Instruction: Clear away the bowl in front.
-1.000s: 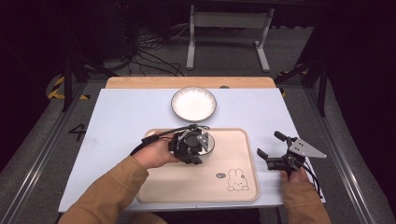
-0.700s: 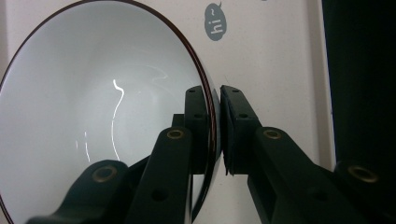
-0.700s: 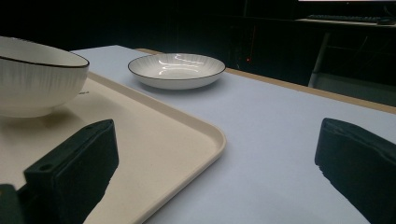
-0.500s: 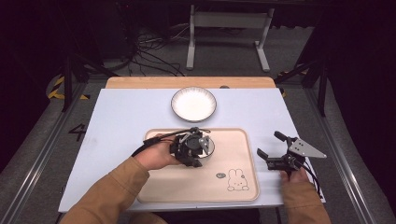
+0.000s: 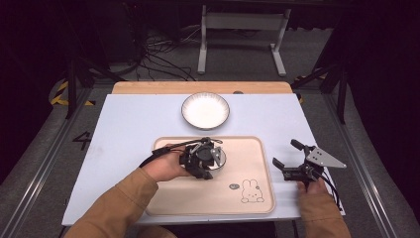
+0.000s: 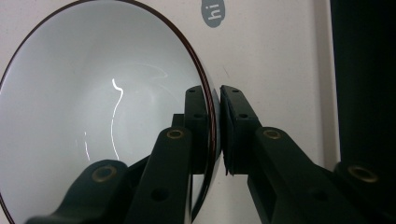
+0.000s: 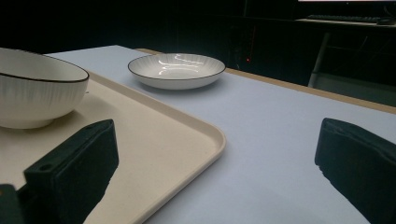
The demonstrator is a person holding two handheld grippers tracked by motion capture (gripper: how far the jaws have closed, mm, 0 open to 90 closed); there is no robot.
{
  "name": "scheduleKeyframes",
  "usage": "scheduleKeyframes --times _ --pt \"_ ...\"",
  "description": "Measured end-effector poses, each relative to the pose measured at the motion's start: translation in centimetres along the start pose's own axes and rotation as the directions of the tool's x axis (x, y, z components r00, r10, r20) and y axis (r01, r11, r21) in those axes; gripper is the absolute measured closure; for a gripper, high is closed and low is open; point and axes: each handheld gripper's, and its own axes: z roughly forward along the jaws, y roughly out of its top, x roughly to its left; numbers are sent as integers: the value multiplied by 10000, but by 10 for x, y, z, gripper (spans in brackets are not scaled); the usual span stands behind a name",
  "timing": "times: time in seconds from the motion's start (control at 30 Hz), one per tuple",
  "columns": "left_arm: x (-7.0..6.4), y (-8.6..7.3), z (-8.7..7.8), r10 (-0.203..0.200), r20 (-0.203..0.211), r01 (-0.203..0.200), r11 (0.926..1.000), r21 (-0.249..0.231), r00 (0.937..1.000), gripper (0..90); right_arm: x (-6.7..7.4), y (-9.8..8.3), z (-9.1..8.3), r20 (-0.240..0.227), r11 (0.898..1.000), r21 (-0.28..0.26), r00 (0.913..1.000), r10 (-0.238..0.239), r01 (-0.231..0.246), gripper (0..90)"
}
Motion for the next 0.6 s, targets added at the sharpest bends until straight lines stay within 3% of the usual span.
scheduleKeyframes --times 0.6 --pt "-1 -3 5 82 651 -91 9999 142 9978 745 0 0 0 19 10000 -1 10000 1 -1 3"
